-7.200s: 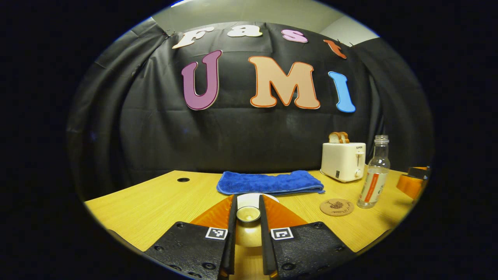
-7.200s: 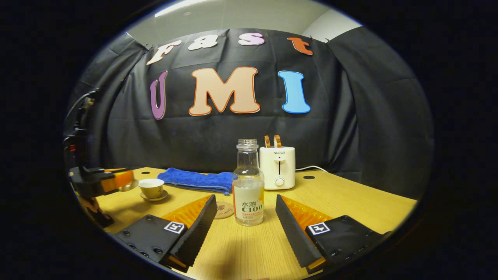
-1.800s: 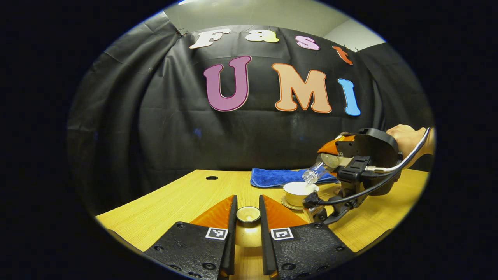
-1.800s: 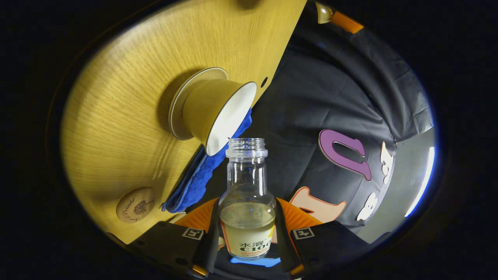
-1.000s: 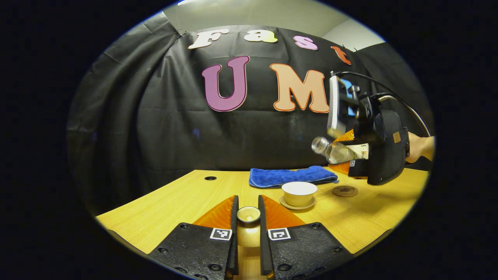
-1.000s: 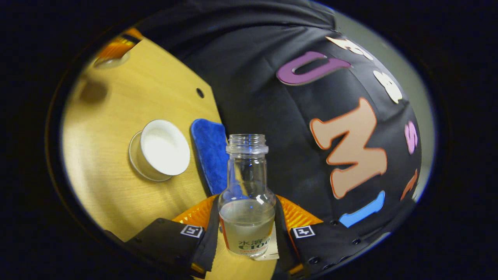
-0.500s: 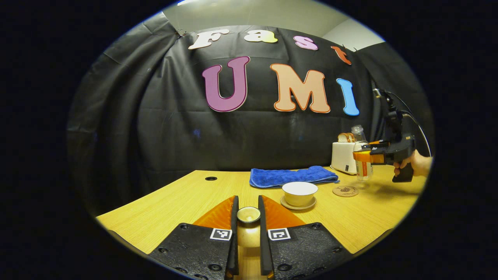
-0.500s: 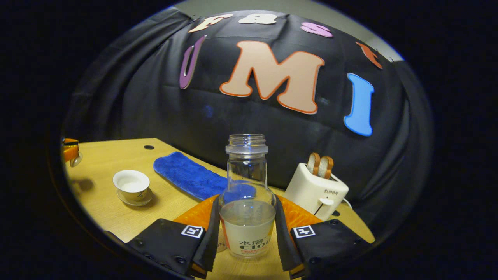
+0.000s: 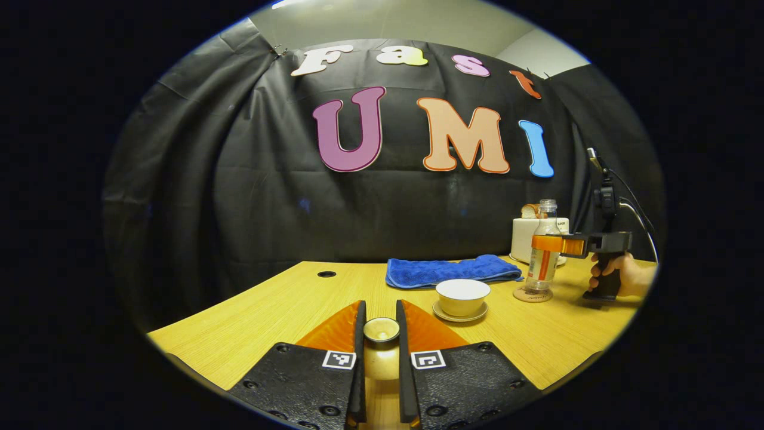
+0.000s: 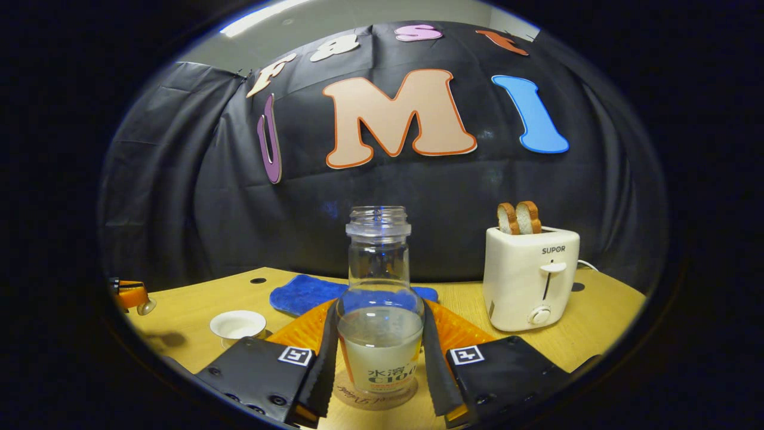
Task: Open the teacup lid with one hand, grasp the water bottle and pour water into the teacup with the other hand; after pouring, place the water bottle on the coaster and then close the teacup lid.
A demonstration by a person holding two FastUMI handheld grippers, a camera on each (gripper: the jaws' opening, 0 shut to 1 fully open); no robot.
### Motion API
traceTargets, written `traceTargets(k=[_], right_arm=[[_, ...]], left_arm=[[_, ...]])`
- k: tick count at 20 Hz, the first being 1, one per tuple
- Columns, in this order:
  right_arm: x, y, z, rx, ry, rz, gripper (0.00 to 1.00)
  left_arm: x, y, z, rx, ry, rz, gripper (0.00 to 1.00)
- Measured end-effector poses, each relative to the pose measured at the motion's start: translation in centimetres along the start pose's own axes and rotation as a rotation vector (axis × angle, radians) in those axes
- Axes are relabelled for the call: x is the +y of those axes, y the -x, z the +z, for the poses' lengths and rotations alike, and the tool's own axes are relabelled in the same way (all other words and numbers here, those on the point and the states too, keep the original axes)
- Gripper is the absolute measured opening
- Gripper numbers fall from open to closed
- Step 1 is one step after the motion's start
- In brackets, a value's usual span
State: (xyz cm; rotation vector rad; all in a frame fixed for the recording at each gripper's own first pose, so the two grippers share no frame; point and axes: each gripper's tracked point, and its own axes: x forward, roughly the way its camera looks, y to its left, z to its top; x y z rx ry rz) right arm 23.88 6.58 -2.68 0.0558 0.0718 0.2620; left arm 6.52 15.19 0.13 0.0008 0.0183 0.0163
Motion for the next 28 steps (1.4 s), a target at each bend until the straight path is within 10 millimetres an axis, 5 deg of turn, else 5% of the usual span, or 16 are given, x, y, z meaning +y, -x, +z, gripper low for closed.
traceTargets(k=[10, 18, 20, 28], right_arm=[[1.0, 0.9, -1.0, -0.032, 0.042, 0.001, 0.68], [0.5, 0.8, -1.5, -0.014, 0.049, -0.015, 0.81], [0.6, 0.9, -1.3, -0.023, 0.046, -0.015, 0.95], [1.0, 2.9, -1.3, -0.021, 0.046, -0.008, 0.99]], left_arm=[[0.0, 0.0, 0.0, -0.001, 0.0, 0.0, 0.19], [0.1, 0.1, 0.0, -0.001, -0.001, -0.001, 0.19], [0.0, 0.0, 0.0, -0.001, -0.001, -0.001, 0.19], [-0.1, -0.1, 0.0, 0.0, 0.001, -0.002, 0.19]])
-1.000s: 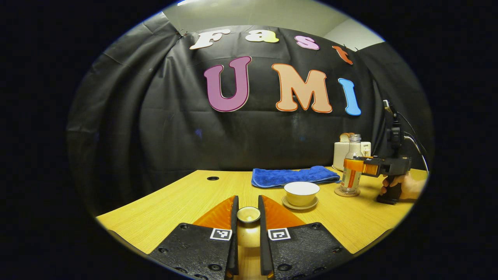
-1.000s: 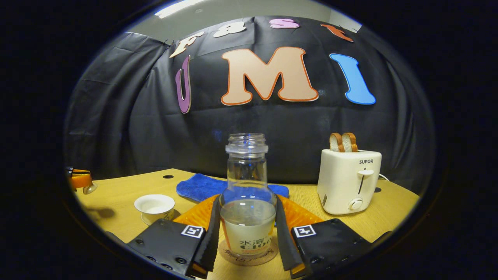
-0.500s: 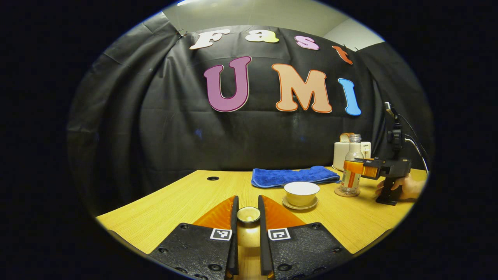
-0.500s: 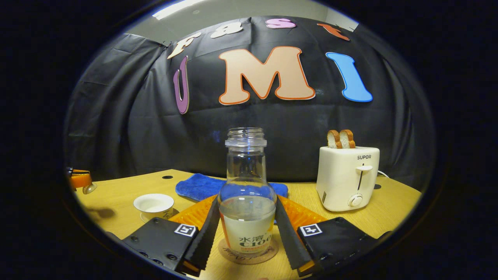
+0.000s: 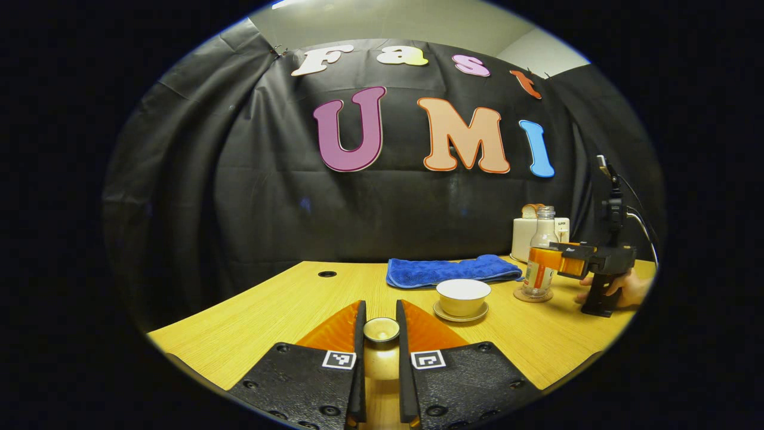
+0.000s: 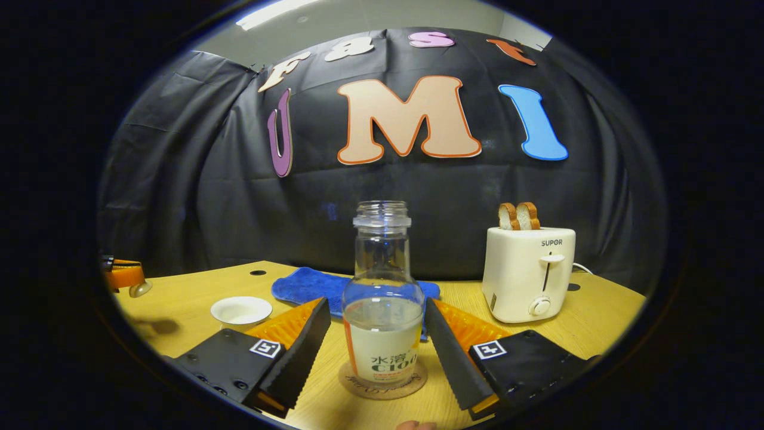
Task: Open the teacup lid with one hand, grasp the water bottle and pour water into the teacup with the other hand; after pouring, place the water bottle on the coaster and then close the teacup lid.
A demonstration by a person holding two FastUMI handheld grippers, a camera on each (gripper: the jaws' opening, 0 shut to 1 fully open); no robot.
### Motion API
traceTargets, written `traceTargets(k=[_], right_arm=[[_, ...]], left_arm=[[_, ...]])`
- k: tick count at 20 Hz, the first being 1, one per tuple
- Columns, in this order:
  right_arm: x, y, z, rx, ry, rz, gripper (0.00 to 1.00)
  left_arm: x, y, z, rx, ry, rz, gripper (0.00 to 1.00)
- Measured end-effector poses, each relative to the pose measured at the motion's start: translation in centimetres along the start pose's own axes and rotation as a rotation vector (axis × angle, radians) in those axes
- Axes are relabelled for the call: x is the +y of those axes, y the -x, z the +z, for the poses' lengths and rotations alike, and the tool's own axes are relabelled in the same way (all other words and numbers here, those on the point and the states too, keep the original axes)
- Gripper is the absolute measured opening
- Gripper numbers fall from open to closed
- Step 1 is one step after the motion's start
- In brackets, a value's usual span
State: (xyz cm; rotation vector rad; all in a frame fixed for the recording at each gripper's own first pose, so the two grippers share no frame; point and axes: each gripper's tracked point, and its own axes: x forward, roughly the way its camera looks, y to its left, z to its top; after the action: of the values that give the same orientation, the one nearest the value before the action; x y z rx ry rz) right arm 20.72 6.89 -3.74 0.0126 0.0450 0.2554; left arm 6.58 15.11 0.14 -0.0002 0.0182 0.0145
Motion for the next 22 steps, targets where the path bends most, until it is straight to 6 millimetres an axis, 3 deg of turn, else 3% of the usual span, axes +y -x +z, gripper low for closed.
traceTargets(k=[4, 6, 11, 17, 18, 19, 20, 22], right_arm=[[-0.3, 3.4, 0.1, -0.004, 0.0, -0.005, 1.0], [-0.3, 5.6, 0.2, -0.003, 0.0, 0.017, 0.94], [-0.5, 10.2, 0.8, -0.002, -0.001, 0.06, 0.99], [-1.4, 12.8, 1.0, 0.001, -0.001, 0.072, 1.0], [-1.5, 13.2, 1.0, 0.002, -0.001, 0.074, 0.94], [-1.6, 13.6, 1.1, 0.002, 0.0, 0.077, 1.0], [-1.7, 14.1, 1.1, 0.003, 0.0, 0.08, 0.94], [-2.0, 14.8, 1.2, 0.002, 0.0, 0.085, 0.94]], left_arm=[[-0.7, -0.7, 0.1, 0.001, 0.002, -0.018, 0.19], [-1.8, -1.7, -0.1, 0.0, 0.003, -0.039, 0.19], [-5.4, -5.1, 0.0, 0.0, 0.003, -0.108, 0.17], [-9.3, -10.0, 0.0, -0.003, -0.003, -0.153, 0.19], [-9.8, -10.8, -0.1, 0.002, 0.0, -0.155, 0.19], [-10.4, -11.3, -0.2, 0.0, -0.005, -0.163, 0.19], [-11.0, -11.9, 0.0, -0.006, -0.002, -0.177, 0.19], [-11.6, -12.9, -0.1, -0.002, -0.008, -0.184, 0.18]])
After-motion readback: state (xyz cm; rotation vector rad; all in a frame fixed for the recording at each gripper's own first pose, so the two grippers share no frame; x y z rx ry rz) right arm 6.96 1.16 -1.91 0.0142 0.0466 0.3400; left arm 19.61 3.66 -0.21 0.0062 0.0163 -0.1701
